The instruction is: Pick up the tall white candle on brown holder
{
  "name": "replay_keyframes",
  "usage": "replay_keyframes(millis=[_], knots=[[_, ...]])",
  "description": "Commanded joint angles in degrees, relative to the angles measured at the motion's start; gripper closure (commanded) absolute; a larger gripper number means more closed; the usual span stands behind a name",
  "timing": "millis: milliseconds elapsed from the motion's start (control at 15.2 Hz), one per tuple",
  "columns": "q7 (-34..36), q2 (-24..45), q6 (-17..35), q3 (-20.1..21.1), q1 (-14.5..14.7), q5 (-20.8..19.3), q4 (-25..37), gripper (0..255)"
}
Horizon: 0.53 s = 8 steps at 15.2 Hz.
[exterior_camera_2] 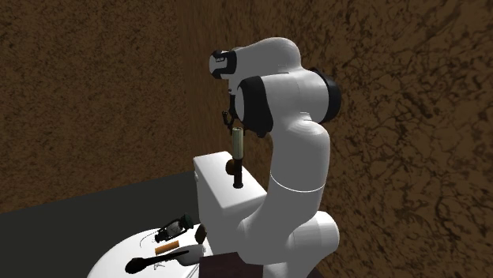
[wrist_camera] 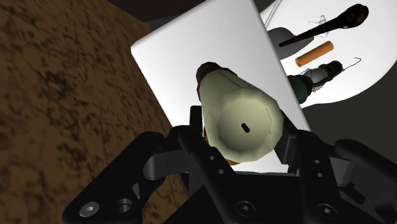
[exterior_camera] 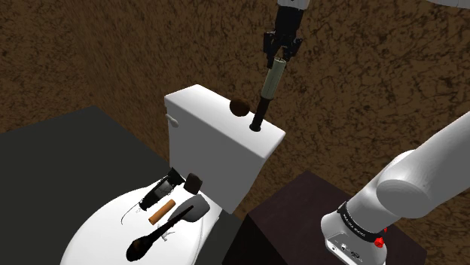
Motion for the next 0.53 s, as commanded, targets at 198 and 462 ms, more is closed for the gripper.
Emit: replay_keyframes(millis=[198,462], knots=[[0.0,0.2,-0.8,0.0,0.0,0.0,1.0,255],[0.3,1.0,-4.0,0.0,0.0,0.0,4.9,255]])
